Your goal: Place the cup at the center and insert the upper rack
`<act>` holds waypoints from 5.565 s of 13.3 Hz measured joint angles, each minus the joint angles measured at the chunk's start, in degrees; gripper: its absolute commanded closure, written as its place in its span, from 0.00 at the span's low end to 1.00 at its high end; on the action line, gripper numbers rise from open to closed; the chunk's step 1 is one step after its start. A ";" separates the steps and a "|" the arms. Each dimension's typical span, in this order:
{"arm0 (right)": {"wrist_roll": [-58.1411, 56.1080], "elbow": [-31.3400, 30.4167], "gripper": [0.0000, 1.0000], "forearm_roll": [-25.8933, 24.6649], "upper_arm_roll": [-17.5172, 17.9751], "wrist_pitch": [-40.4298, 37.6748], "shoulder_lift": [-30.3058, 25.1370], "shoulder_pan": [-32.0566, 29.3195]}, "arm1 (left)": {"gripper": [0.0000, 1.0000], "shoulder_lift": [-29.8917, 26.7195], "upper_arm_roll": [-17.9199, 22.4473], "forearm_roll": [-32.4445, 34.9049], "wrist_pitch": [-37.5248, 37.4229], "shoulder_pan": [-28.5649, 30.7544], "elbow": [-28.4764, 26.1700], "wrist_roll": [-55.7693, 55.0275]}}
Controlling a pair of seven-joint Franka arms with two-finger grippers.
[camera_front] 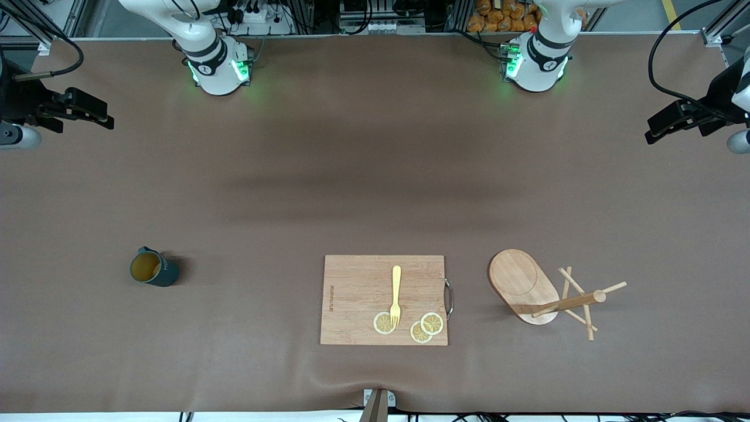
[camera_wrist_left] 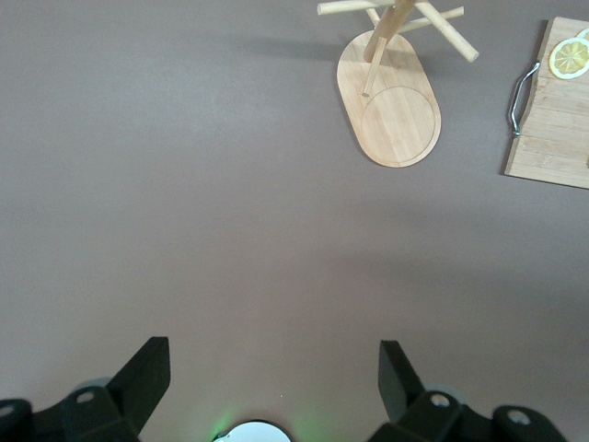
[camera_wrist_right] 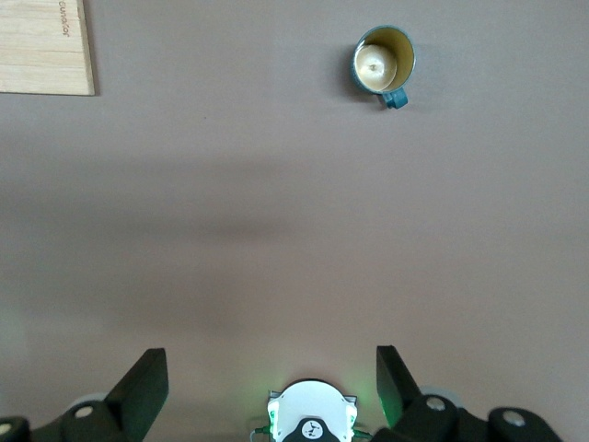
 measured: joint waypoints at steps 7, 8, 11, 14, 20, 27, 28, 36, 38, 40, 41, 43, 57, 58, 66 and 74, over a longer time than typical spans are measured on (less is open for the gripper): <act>0.00 -0.10 0.00 0.00 -0.14 0.33 0.11 -0.21 | 0.00 0.15 -0.05 0.00 0.00 0.06 0.00 0.00; 0.00 -0.19 0.00 0.00 -0.14 0.40 0.15 -0.23 | 0.00 0.16 -0.09 0.00 0.00 -0.04 0.00 0.00; 0.00 -0.88 0.00 0.00 -0.15 1.40 0.39 -0.25 | 0.00 0.39 -0.23 0.00 0.10 -0.23 0.00 0.00; 0.00 -1.46 0.00 0.00 -0.15 2.92 0.85 -0.26 | 0.00 0.90 -0.43 0.00 0.55 -0.30 0.10 0.00; -0.03 -7.52 0.00 -0.05 -0.24 18.83 7.78 -0.69 | 0.00 1.22 -0.63 0.00 1.11 -0.32 0.33 0.00; -11.04 -8.34 0.00 -0.03 -0.57 38.74 25.79 -6.05 | 0.00 2.98 -0.74 0.00 2.64 -0.38 0.34 0.00; -11.47 -8.30 0.00 -0.03 -0.57 40.35 27.53 -6.23 | 0.00 3.22 -0.75 0.00 2.71 -0.39 0.34 0.00; -11.56 -8.23 0.00 -0.03 0.12 47.15 33.48 -5.89 | 0.00 3.37 -0.76 0.00 3.08 -0.43 0.35 0.00; -11.95 -8.22 0.04 -0.03 0.16 47.43 34.47 -5.85 | 0.00 3.37 -0.76 0.00 3.10 -0.43 0.35 0.00; -13.76 -8.21 0.19 -0.02 0.19 47.59 35.48 -5.84 | 0.00 3.37 -0.73 0.00 3.12 -0.37 0.35 0.00; -14.18 -8.21 0.34 -0.02 0.19 47.72 35.91 -5.84 | 0.00 3.37 -0.72 0.00 3.12 -0.37 0.35 0.00; -15.58 -8.21 0.81 -0.03 0.19 47.83 36.24 -5.84 | 0.00 3.37 -0.72 0.00 3.15 -0.37 0.35 0.00; -23.14 -6.49 1.00 -0.24 1.43 44.62 35.51 -1.50 | 0.00 2.43 -0.64 0.00 3.10 -0.04 1.04 0.00; -23.14 -6.25 1.00 -0.21 1.60 44.58 34.98 0.73 | 0.00 2.43 -0.64 0.00 3.10 -0.04 1.03 0.00; -12.27 -6.01 1.00 0.10 2.03 41.06 29.44 22.27 | 0.00 2.43 -0.63 0.00 3.11 0.00 1.04 0.00; 4.75 -6.66 1.00 0.01 1.97 41.13 30.45 45.40 | 0.00 2.39 -0.34 0.00 3.11 0.16 1.37 0.00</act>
